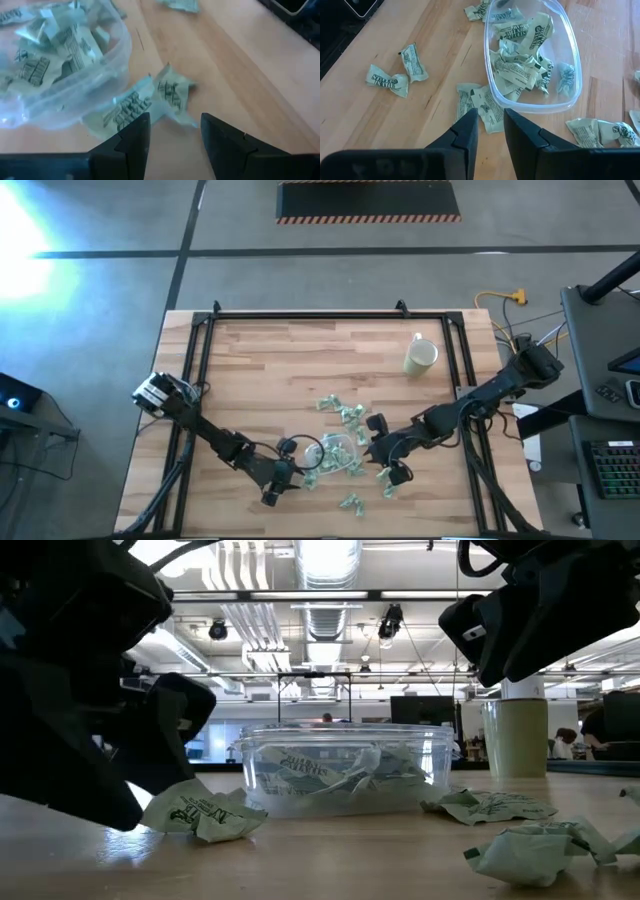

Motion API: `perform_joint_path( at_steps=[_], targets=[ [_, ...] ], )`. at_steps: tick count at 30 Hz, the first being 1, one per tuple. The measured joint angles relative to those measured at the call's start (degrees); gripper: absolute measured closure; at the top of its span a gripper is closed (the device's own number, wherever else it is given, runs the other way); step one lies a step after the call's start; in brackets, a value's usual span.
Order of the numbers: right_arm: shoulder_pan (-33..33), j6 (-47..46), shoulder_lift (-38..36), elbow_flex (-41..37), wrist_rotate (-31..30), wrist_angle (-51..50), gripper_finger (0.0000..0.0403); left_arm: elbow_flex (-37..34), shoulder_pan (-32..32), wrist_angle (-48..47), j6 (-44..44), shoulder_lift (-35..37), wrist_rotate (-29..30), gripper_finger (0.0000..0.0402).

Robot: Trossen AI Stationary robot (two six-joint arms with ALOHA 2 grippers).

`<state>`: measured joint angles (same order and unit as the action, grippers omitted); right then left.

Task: Pick and place items into bin
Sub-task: Put the Stevia packet into the transparent bin

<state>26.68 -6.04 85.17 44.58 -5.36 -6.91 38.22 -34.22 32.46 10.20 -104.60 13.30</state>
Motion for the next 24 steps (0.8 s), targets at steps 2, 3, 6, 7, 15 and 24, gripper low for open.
perform_joint_path(
  at_steps=[2,3,6,7,15,24],
  targets=[
    [0.0,0.0,0.0,0.0,-0.01,0.01,0.0323,0.23,0.02,0.39,-0.02,-0.27,-0.17,0.0242],
    [0.0,0.0,0.0,0.0,-0.02,0.02,0.0324,0.23,0.02,0.31,-0.02,-0.31,-0.17,0.0242],
    [0.0,0.01,0.0,0.0,-0.14,0.02,0.033,0.23,0.02,0.12,-0.09,-0.35,-0.17,0.0242],
    [-0.02,0.02,0.0,0.0,-0.16,0.02,0.0332,0.23,0.04,0.16,-0.09,-0.35,-0.17,0.0242],
    [0.0,0.03,0.0,0.0,-0.18,0.02,0.0331,0.41,0.24,0.18,-0.13,-0.35,-0.15,0.0242],
    [-0.02,0.21,0.0,0.0,-0.2,0.02,0.0333,0.47,0.35,0.25,-1.0,-0.32,-0.11,0.0253]
  ],
)
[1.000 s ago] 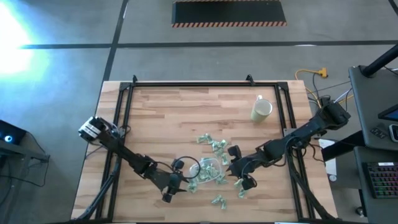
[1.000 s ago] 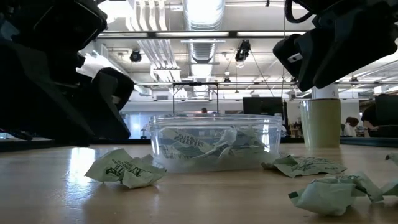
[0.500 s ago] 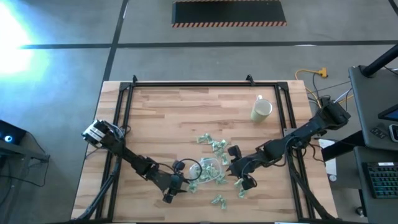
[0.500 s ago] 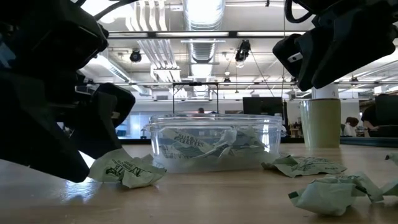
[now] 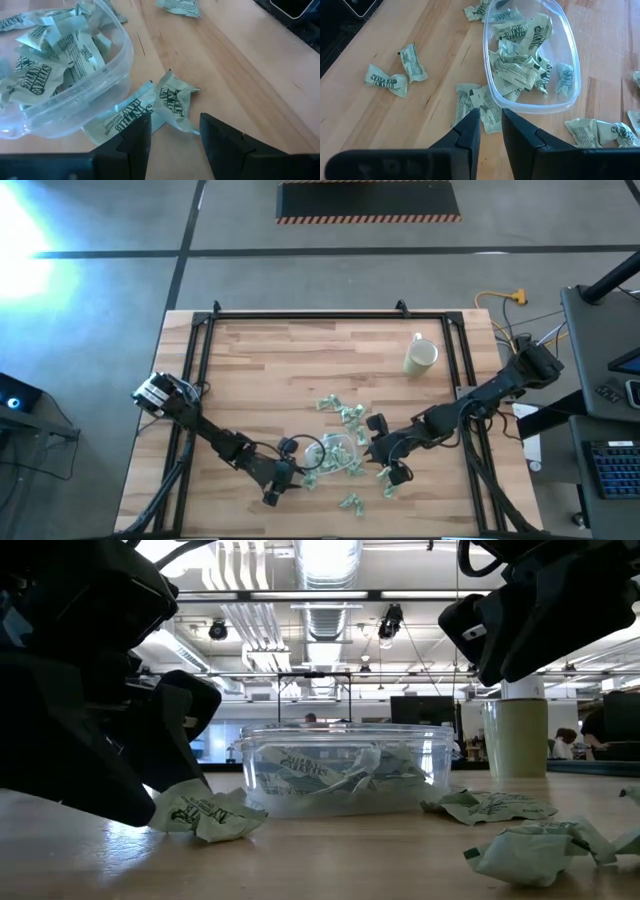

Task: Pick and place items into bin
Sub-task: Put the Stevia packet into the transparent bin

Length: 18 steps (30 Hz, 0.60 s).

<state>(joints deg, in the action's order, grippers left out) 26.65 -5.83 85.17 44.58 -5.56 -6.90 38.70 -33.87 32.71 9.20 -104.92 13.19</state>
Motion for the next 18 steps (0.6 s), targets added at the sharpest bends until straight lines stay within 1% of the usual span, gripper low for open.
perform_joint_path(
  at_steps=[4,11,15,18],
  targets=[
    [0.0,0.01,0.0,0.0,0.0,0.0,0.0337,0.0,0.0,0.06,-0.62,0.0,-0.01,0.0287],
    [0.0,-0.01,0.11,0.0,-0.01,-0.03,0.0333,-0.04,0.04,-0.14,-1.23,0.02,0.0,0.0354],
    [-0.02,-0.04,0.11,0.0,-0.02,-0.02,0.0334,-0.07,0.04,-0.2,-3.71,0.03,0.2,0.0391],
    [-0.02,-0.01,0.11,0.0,-0.02,0.0,0.0338,-0.07,0.04,-0.22,-4.12,0.04,0.2,0.0398]
  ],
)
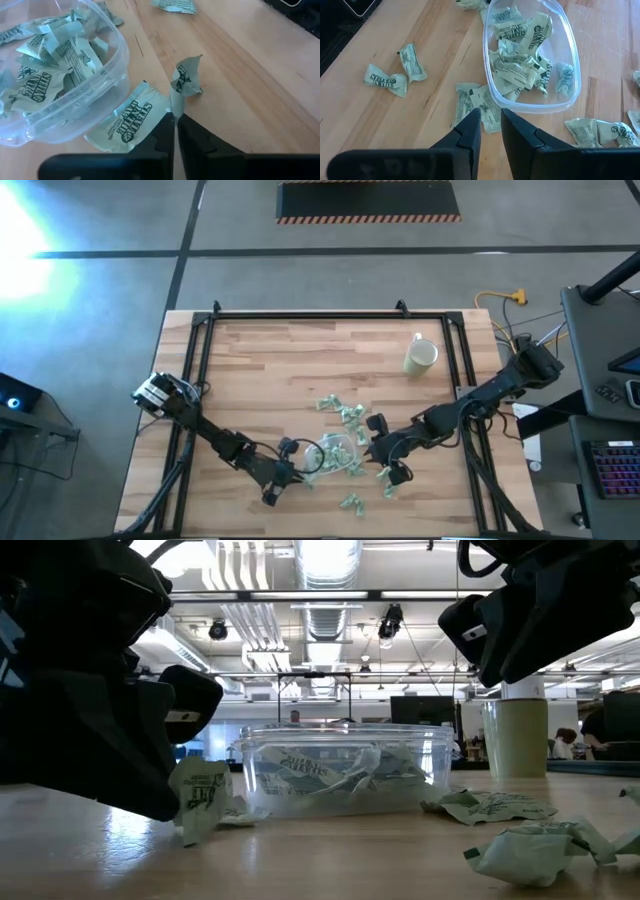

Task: Pick and place items into bin
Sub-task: Put the Stevia packet into the transparent bin

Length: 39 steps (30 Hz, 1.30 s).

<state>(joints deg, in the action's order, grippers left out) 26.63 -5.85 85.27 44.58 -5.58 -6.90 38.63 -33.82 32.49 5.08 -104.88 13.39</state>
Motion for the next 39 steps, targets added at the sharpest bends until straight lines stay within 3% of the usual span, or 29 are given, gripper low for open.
perform_joint_path(
  at_steps=[14,21,31,39],
  targets=[
    [0.0,-0.02,0.0,0.0,0.0,0.0,0.0332,-0.02,-0.7,0.58,-6.32,4.26,-2.18,0.04],
    [0.0,0.02,0.0,0.0,0.0,-0.02,0.0339,-0.02,0.47,1.61,-11.01,6.36,8.07,0.04],
    [0.0,0.24,0.0,0.0,0.0,0.04,0.033,0.24,7.1,1.18,-11.85,6.38,8.13,0.04],
    [0.0,0.24,0.02,0.0,0.0,0.05,0.0325,0.17,7.89,1.22,-11.54,6.38,7.91,0.04]
  ],
)
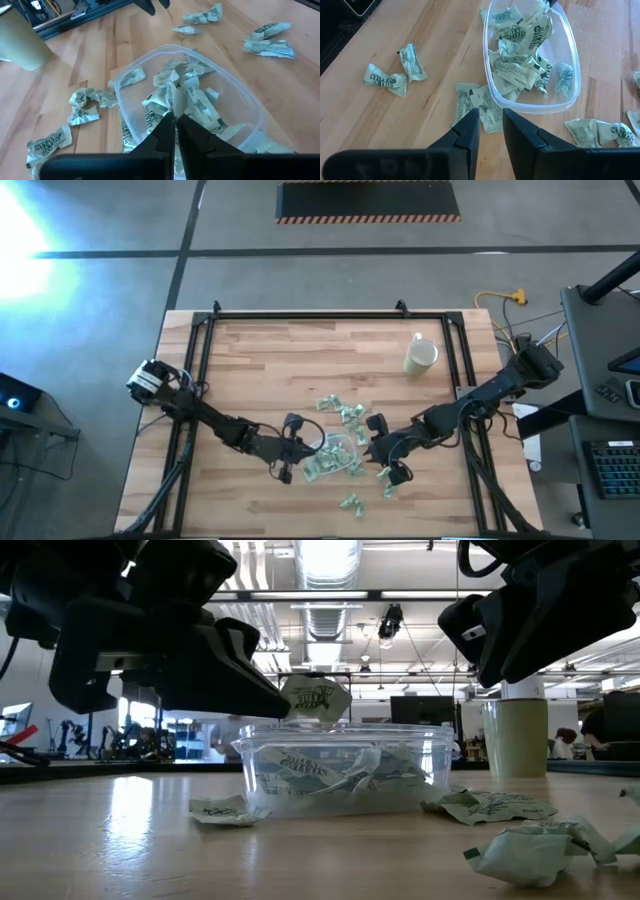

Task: Pick and place items into bin
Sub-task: Put the Stevia packet into the transparent bin

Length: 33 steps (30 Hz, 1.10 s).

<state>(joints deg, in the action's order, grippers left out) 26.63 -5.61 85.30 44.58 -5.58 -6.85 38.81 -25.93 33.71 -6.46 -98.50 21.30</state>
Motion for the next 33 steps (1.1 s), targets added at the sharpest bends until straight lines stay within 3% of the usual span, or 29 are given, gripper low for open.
perform_joint_path(
  at_steps=[4,9,13,17,23,28,33],
  targets=[
    [0.0,0.0,0.0,0.0,-0.02,0.0,0.0329,-0.07,-0.01,-0.13,-0.38,0.0,-1.02,0.0376],
    [-0.02,0.02,0.0,-0.17,-1.34,-0.13,0.0327,-0.17,0.0,-0.26,-0.42,0.0,-1.11,0.0306],
    [-0.02,1.55,0.0,-1.44,-10.73,-0.31,0.0321,-0.24,0.07,-0.47,-4.03,1.3,2.24,0.0257],
    [-1.74,2.64,0.0,-4.01,-21.26,-0.1,0.0316,-0.24,0.11,-1.22,-13.25,5.97,7.82,0.0229],
    [-8.92,3.23,0.0,-7.59,-15.44,5.07,0.0318,-0.88,1.52,-1.39,-22.55,17.0,14.62,0.0221],
    [-15.34,7.54,0.0,-10.64,-5.02,14.48,0.0313,-2.09,2.92,-1.22,-21.42,25.08,14.85,0.0221],
    [-18.45,6.89,0.0,-12.81,-3.93,15.29,0.03,-4.13,2.95,-1.76,-19.39,27.45,14.78,0.0221]
  ],
)
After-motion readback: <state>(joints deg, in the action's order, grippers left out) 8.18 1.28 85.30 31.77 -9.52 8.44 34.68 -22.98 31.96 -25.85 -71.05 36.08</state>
